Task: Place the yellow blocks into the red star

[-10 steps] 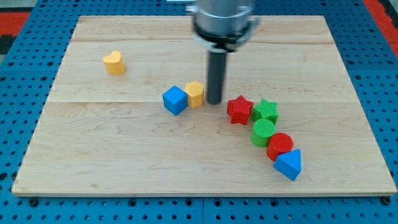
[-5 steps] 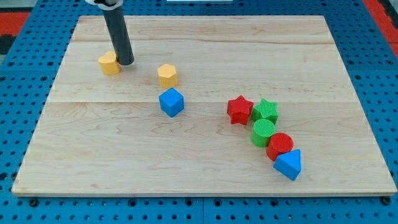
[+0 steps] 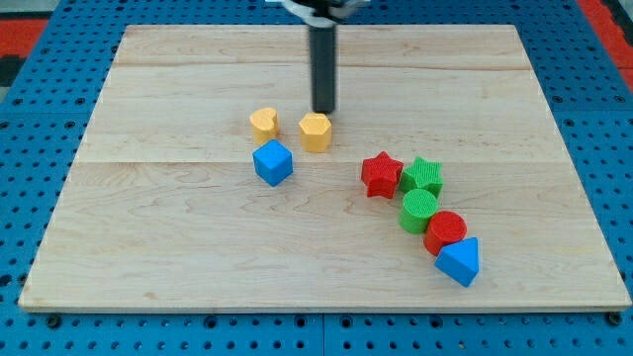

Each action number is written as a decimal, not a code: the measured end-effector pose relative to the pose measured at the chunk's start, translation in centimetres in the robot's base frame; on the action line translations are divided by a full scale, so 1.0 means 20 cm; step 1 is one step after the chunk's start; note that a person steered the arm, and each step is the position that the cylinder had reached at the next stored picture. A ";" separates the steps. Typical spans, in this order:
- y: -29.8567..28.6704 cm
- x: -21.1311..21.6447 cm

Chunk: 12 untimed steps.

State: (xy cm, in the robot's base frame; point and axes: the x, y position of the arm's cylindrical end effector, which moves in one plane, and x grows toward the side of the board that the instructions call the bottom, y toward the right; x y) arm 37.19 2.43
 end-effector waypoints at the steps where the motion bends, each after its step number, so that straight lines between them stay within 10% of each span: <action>1: -0.02 0.05; 9: -0.79 -0.13; 12: -0.18 0.22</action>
State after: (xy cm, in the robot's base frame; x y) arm 41.62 -1.14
